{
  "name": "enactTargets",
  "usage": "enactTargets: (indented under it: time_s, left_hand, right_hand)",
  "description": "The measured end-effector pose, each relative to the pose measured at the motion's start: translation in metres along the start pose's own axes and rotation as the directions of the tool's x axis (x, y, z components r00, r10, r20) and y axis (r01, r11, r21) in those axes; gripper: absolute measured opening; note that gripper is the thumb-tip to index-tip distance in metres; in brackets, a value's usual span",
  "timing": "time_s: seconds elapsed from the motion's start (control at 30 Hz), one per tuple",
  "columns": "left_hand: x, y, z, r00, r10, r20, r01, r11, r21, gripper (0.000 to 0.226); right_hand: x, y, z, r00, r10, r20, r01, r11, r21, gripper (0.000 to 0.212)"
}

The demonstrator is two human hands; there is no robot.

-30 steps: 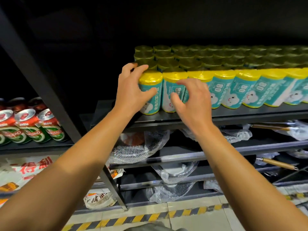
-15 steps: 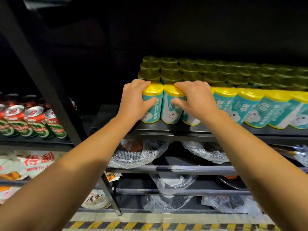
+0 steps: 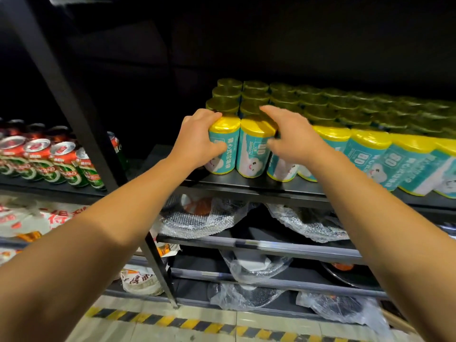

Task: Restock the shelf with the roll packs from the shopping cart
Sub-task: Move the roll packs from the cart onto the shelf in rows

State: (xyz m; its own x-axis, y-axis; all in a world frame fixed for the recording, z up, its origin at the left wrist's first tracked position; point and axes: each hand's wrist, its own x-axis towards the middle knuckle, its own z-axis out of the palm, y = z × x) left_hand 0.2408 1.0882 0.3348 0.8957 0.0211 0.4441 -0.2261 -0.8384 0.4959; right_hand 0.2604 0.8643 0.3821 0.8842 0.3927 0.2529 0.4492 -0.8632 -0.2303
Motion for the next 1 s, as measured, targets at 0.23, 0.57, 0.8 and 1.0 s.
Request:
enactTargets:
  time_s: [0.23, 0.57, 0.8, 1.0]
  left_hand:
    - [0.001, -0.008, -0.006, 0.996, 0.050, 0.080, -0.053, 0.998, 0.041, 0.079]
    - [0.003, -0.010, -0.007, 0.994, 0.083, 0.072, -0.087, 0.995, 0.050, 0.076]
    - [0.004, -0.001, -0.014, 0.988, 0.069, 0.135, -0.084, 0.990, 0.112, 0.080]
    - [0.009, 0.036, -0.016, 0.977, 0.199, 0.071, -0.210, 0.955, 0.211, 0.070]
  right_hand:
    - [0.003, 0.002, 0.006, 1.000, -0.010, -0.003, 0.010, 0.997, -0.082, 0.056]
    - [0.002, -0.001, 0.008, 0.995, 0.013, -0.095, -0.023, 0.995, -0.099, 0.050]
    - [-0.002, -0.007, 0.009, 0.995, 0.042, -0.088, -0.051, 0.993, -0.104, 0.053]
    - [-0.020, 0.004, -0.014, 0.958, 0.146, -0.246, -0.125, 0.987, 0.101, 0.047]
